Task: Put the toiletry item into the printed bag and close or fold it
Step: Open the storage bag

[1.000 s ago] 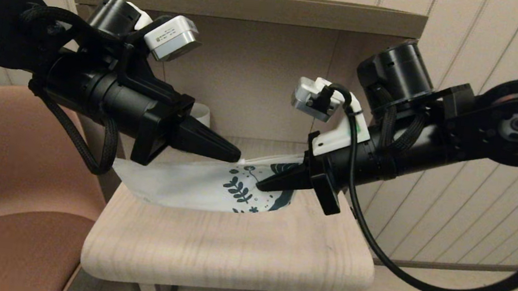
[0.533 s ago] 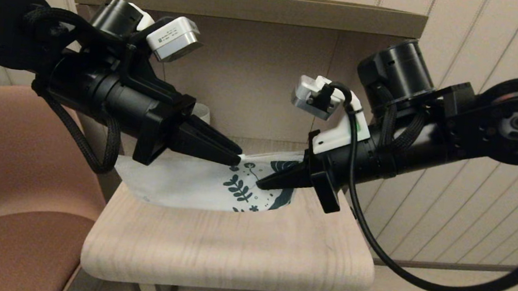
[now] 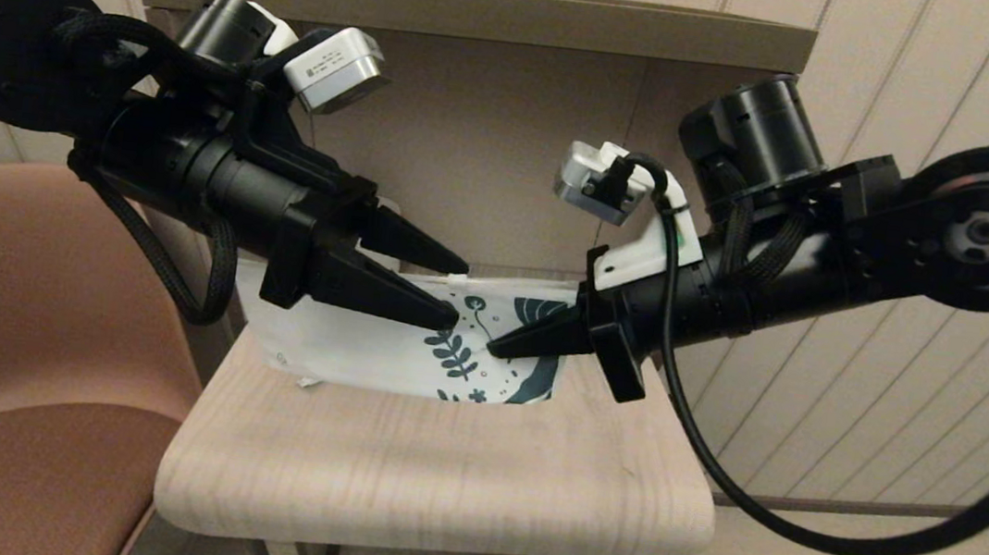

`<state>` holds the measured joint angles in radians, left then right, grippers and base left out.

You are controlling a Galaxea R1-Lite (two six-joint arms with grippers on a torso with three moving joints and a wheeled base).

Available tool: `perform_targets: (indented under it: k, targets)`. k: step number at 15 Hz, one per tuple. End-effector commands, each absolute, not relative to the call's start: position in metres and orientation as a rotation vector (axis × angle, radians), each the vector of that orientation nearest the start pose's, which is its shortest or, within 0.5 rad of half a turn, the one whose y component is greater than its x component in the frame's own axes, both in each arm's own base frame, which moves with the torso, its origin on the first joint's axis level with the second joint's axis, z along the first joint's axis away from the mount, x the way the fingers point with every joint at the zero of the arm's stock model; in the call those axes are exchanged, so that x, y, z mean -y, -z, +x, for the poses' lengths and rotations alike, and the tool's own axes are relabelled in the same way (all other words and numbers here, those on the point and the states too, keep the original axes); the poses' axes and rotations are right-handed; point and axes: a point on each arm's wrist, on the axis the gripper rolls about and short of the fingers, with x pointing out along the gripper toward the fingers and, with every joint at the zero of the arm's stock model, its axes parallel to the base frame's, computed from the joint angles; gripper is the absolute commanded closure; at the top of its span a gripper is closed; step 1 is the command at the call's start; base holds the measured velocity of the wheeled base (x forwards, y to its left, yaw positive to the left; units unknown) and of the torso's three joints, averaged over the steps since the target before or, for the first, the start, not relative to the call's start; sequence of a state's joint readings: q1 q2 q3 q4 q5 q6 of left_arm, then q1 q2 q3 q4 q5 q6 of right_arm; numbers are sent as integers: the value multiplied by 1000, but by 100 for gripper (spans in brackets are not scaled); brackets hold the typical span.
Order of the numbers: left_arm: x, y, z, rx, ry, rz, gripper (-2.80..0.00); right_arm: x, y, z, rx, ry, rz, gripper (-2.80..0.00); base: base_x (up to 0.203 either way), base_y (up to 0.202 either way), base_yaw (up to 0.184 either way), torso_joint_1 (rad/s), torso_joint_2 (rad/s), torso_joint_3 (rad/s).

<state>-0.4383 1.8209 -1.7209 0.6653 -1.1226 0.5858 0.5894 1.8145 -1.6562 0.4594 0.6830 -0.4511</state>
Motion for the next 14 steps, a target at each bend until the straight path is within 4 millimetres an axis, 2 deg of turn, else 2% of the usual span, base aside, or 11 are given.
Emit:
perform_targets:
  k: [1, 14]
  targets:
    - [155, -288, 283, -327, 1647, 155, -280, -200, -280, 272, -375, -1361, -343, 0, 0, 0, 0, 0, 0, 0]
    - [156, -285, 280, -343, 1660, 141, -280, -201, -281, 275, -375, -1357, -336, 0, 0, 0, 0, 0, 0, 0]
